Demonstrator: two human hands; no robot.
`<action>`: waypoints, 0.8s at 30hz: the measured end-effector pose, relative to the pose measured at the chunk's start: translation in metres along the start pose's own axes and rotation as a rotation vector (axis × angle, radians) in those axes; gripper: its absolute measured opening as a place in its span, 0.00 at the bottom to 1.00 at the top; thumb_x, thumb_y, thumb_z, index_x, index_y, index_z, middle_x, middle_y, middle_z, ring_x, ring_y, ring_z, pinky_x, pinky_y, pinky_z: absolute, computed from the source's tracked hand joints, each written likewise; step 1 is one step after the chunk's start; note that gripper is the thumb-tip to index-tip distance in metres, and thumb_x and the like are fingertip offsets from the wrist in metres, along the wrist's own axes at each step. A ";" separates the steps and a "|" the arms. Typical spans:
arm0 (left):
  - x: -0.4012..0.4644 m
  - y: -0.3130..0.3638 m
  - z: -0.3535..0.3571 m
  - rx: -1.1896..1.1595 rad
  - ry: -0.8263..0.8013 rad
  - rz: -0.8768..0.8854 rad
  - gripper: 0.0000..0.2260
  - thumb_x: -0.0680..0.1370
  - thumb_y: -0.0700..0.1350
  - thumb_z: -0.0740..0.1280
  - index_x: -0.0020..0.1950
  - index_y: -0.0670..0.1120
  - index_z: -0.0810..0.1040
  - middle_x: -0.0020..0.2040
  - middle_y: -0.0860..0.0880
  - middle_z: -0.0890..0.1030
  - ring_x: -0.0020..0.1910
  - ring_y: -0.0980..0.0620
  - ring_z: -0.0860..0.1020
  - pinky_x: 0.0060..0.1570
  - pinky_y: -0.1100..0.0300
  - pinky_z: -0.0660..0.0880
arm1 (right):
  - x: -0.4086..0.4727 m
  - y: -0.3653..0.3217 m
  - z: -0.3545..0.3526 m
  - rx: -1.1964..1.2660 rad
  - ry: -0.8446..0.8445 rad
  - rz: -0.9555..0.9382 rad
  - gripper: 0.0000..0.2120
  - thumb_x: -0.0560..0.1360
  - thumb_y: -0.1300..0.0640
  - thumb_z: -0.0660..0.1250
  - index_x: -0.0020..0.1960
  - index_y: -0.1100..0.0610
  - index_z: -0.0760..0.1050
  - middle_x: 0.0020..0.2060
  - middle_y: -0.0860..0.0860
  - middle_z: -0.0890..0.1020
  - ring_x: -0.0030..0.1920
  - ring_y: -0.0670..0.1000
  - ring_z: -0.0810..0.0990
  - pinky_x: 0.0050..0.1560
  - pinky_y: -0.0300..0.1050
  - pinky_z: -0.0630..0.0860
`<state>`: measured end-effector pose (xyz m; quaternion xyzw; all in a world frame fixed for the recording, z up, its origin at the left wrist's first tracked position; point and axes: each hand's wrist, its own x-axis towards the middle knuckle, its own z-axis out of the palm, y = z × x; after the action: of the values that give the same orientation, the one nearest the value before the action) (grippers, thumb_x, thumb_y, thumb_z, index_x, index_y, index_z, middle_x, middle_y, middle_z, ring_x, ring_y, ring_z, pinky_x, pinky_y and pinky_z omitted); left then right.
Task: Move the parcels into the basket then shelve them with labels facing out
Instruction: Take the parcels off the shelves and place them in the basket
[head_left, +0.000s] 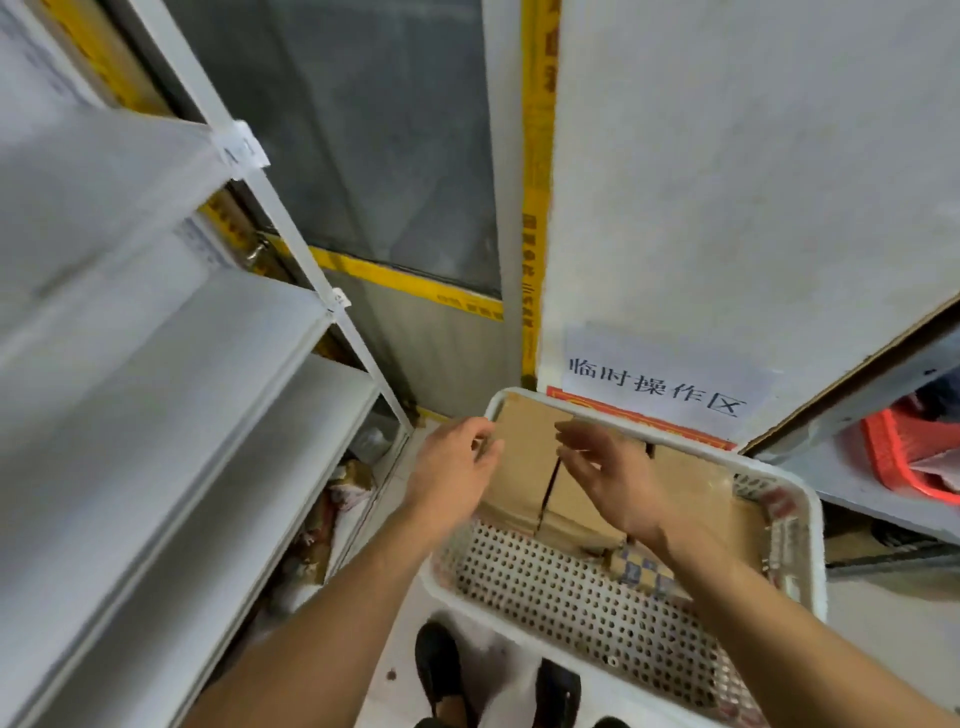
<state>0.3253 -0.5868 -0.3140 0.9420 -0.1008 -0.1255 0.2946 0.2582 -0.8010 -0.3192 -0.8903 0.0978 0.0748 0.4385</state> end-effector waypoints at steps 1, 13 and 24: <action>-0.006 -0.008 -0.018 0.009 0.049 -0.018 0.12 0.83 0.56 0.67 0.65 0.54 0.80 0.60 0.54 0.82 0.58 0.51 0.79 0.59 0.52 0.77 | 0.007 -0.020 0.003 -0.011 -0.013 -0.053 0.15 0.84 0.52 0.68 0.70 0.50 0.79 0.62 0.47 0.84 0.60 0.45 0.83 0.66 0.49 0.80; -0.108 -0.114 -0.234 0.001 0.599 -0.119 0.13 0.83 0.50 0.69 0.66 0.47 0.83 0.63 0.48 0.83 0.59 0.48 0.81 0.59 0.60 0.73 | 0.025 -0.276 0.091 -0.002 -0.186 -0.493 0.13 0.83 0.53 0.70 0.67 0.46 0.80 0.55 0.38 0.83 0.53 0.27 0.79 0.57 0.22 0.72; -0.219 -0.217 -0.383 0.083 0.966 -0.235 0.15 0.81 0.50 0.73 0.65 0.47 0.83 0.61 0.47 0.85 0.59 0.45 0.82 0.58 0.52 0.79 | -0.004 -0.477 0.217 0.043 -0.350 -0.867 0.17 0.82 0.52 0.70 0.71 0.49 0.78 0.61 0.43 0.84 0.60 0.39 0.81 0.63 0.33 0.76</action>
<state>0.2559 -0.1508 -0.0964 0.9085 0.1491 0.2969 0.2535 0.3585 -0.3430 -0.0841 -0.8136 -0.3571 0.0319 0.4577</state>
